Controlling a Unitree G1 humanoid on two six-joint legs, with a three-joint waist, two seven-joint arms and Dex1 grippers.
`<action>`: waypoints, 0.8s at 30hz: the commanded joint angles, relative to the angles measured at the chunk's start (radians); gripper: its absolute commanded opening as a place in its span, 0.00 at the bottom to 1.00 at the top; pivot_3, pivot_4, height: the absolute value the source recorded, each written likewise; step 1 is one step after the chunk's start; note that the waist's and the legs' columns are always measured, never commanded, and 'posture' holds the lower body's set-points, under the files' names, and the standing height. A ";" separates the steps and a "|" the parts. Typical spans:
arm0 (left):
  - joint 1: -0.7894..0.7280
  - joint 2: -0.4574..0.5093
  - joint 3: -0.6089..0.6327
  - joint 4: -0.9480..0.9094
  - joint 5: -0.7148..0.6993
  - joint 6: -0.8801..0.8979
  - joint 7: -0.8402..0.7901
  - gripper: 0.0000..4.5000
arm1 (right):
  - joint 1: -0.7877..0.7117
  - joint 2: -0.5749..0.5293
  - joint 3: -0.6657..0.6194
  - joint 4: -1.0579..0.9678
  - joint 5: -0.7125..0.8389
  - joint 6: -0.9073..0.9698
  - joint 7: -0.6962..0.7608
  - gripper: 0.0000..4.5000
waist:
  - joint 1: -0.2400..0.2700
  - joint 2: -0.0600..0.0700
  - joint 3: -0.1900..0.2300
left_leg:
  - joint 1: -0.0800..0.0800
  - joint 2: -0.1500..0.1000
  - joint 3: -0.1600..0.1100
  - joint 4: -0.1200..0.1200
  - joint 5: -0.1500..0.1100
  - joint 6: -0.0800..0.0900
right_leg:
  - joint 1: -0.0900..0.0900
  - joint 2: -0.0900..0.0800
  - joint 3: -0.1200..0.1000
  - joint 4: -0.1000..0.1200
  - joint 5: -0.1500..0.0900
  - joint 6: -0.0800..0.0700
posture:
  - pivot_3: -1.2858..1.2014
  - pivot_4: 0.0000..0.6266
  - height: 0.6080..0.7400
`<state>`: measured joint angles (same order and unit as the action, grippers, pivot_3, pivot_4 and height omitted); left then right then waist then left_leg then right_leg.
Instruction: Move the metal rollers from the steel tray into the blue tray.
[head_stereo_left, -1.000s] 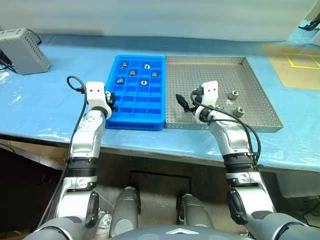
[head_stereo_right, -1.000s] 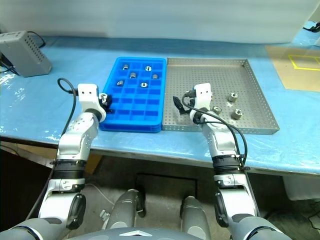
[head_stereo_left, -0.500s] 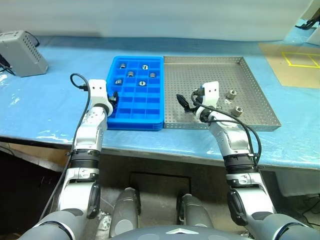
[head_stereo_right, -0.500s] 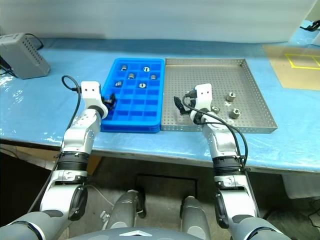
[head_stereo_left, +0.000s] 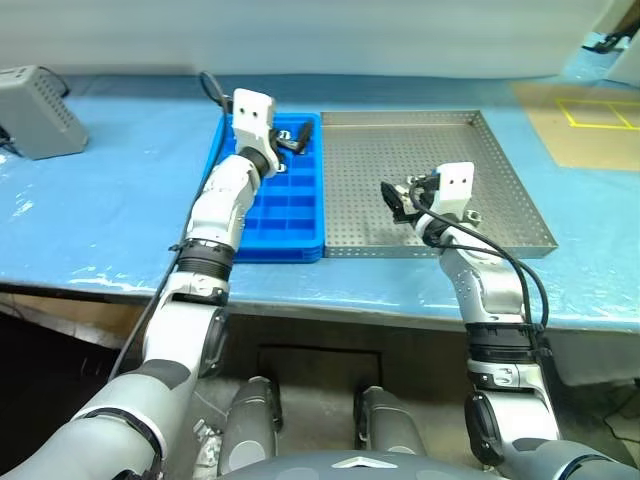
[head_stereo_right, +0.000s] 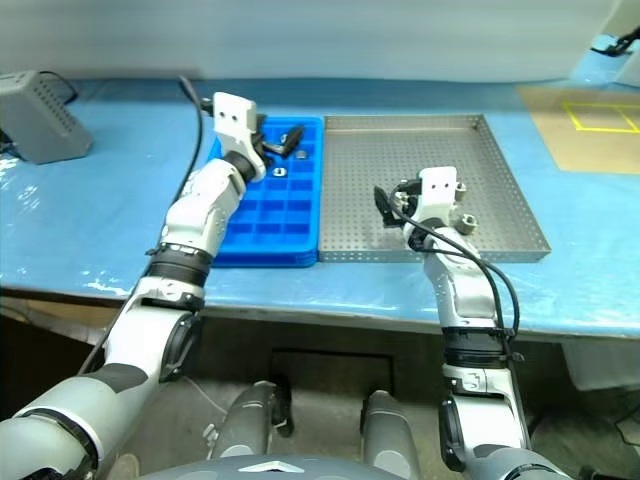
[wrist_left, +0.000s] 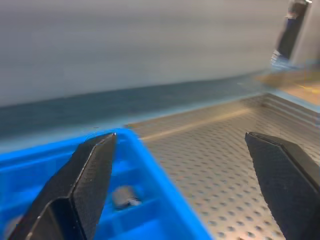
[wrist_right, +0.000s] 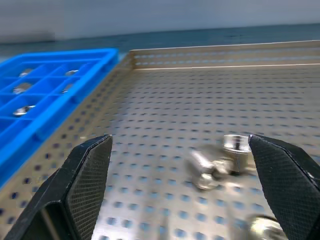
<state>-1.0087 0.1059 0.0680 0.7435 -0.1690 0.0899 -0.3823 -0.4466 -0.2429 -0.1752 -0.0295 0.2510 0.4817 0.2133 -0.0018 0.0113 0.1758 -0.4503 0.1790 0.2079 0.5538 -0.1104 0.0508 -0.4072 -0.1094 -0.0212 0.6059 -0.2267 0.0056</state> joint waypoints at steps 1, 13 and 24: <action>-0.099 -0.032 -0.005 0.213 0.024 -0.096 -0.032 0.97 | 0.044 -0.027 -0.055 -0.116 0.019 0.026 -0.024 1.00 | -0.018 0.000 0.000 | 0.000 0.001 0.000 0.000 0.000 0.000 | -0.001 0.000 0.000 0.000 0.000 0.000 | 0.31 0.24 1.00; -0.250 -0.151 -0.015 0.546 0.100 -0.114 -0.046 0.97 | 0.227 -0.022 -0.158 -0.367 0.028 0.105 -0.137 1.00 | -0.126 0.000 0.000 | -0.003 0.001 0.001 0.007 -0.004 0.007 | -0.001 0.000 -0.001 -0.001 0.000 0.000 | 0.22 0.24 1.00; -0.255 -0.180 0.007 0.586 0.152 -0.115 0.054 0.97 | 0.278 -0.015 -0.162 -0.456 0.034 0.140 -0.184 1.00 | -0.277 -0.001 0.001 | -0.008 -0.005 -0.001 0.012 -0.008 0.013 | 0.001 -0.004 -0.004 -0.004 -0.001 0.002 | 0.19 0.24 1.00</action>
<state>-1.2336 -0.0723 0.0734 1.3310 -0.0298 -0.0107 -0.3527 -0.1717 -0.2610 -0.3305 -0.4282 0.2780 0.6234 0.0366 -0.2790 0.0105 0.1763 -0.4584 0.1732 0.2070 0.5664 -0.1192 0.0648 -0.4060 -0.1138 -0.0257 0.6015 -0.2283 0.0079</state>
